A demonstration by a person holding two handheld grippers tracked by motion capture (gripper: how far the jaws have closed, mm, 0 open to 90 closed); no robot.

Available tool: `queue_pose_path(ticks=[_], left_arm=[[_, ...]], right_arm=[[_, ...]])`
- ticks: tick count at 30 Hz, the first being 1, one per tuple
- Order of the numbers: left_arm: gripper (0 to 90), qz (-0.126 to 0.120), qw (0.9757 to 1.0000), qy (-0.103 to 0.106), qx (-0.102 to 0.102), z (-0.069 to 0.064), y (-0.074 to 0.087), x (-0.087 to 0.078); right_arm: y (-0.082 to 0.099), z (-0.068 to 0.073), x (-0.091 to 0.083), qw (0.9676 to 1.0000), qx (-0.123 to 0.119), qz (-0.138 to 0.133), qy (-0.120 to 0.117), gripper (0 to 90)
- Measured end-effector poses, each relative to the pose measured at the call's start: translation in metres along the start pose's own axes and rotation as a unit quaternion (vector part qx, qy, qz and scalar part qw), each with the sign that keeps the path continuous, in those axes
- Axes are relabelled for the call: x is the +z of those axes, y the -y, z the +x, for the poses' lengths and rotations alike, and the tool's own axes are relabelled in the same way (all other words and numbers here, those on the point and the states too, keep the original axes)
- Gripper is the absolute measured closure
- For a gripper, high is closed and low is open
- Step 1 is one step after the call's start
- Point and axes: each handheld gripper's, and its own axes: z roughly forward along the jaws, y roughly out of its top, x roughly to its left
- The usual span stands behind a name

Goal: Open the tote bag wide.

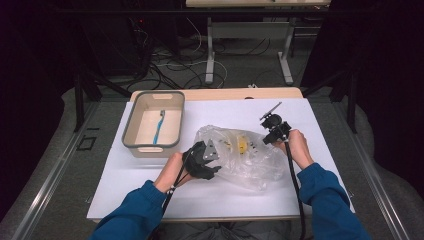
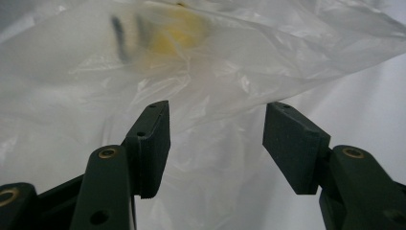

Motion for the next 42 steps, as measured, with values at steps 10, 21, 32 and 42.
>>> queue_pose_path(ticks=[10,21,32,42], left_arm=[[78.3,0.018,0.9980,-0.014,-0.059,0.019,0.003,0.050],[74.4,0.029,0.9974,-0.006,-0.066,0.022,0.004,0.058],[35.2,0.020,0.9989,0.016,-0.040,0.002,0.000,0.016],[90.0,0.052,0.9976,0.043,0.016,-0.013,0.014,0.060]], right_arm=[[0.001,0.000,-0.023,0.9984,-0.028,0.027,-0.041,27.3],[-0.011,0.020,-0.024,0.9931,-0.085,-0.069,-0.042,51.4],[-0.008,0.019,-0.002,0.9950,-0.069,-0.060,-0.038,67.9],[-0.015,0.025,0.014,0.9947,-0.098,0.026,-0.017,90.0]])
